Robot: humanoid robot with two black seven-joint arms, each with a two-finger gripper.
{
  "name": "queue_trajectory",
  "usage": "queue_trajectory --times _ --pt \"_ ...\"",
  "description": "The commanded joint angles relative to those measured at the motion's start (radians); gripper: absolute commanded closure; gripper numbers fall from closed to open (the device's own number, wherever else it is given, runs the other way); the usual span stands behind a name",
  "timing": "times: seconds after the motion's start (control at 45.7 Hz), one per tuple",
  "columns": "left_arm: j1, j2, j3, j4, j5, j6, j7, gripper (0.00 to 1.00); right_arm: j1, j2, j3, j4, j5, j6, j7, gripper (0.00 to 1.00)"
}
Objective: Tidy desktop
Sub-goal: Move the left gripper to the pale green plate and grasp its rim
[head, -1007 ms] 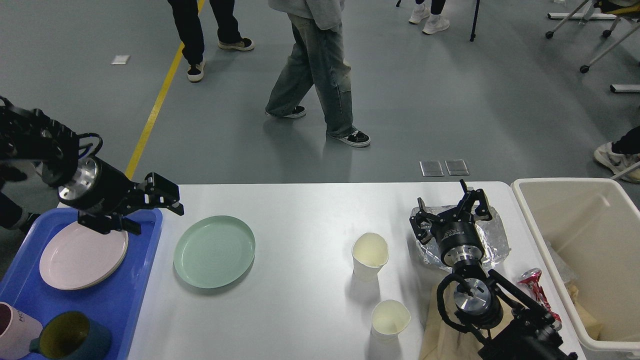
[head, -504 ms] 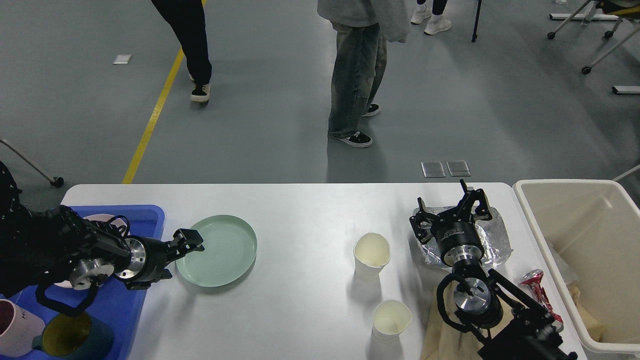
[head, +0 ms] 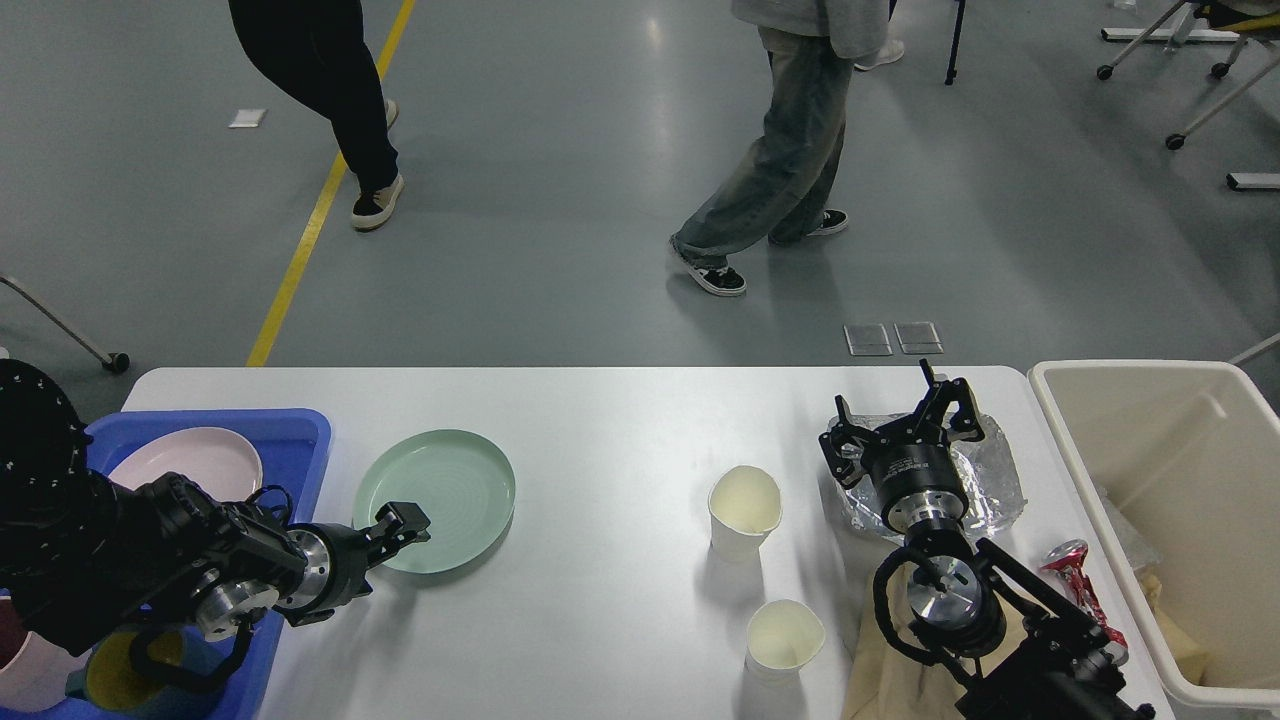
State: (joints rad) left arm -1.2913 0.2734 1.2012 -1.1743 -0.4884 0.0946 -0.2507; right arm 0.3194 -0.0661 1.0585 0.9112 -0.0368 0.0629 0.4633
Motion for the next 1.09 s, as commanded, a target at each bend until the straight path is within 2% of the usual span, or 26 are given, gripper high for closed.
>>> queue_trajectory --times 0.0,0.35,0.416,0.438,0.504,0.613,0.788,1.073 --pt "0.010 0.001 0.000 0.022 -0.002 0.011 0.001 0.18 0.000 0.000 0.000 0.000 0.000 0.000 0.000 0.00" --pt "0.046 0.000 0.000 0.077 -0.002 0.013 0.001 0.26 0.000 0.000 0.000 0.000 0.000 0.000 0.000 0.00" --pt "0.046 0.000 0.000 0.077 -0.002 0.013 0.001 0.32 0.000 0.000 0.000 0.000 0.000 0.000 0.000 0.00" --pt "0.046 -0.002 0.000 0.079 -0.001 0.013 0.001 0.38 0.000 0.000 0.000 0.000 0.000 0.000 0.000 0.00" --pt "0.049 -0.005 0.000 0.081 -0.001 0.013 0.002 0.46 0.000 0.000 0.000 0.000 0.000 0.000 0.000 0.00" --pt "0.058 -0.020 0.000 0.093 -0.001 0.014 0.002 0.53 0.000 0.000 0.000 0.000 0.000 0.000 0.000 0.00" --pt "0.064 -0.023 0.000 0.094 0.001 0.031 0.004 0.71 0.001 0.000 0.000 0.000 0.000 0.000 0.000 0.00" --pt "0.067 -0.025 0.003 0.094 0.004 0.050 0.005 0.85 0.000 0.000 0.000 0.000 0.000 0.000 0.000 0.00"
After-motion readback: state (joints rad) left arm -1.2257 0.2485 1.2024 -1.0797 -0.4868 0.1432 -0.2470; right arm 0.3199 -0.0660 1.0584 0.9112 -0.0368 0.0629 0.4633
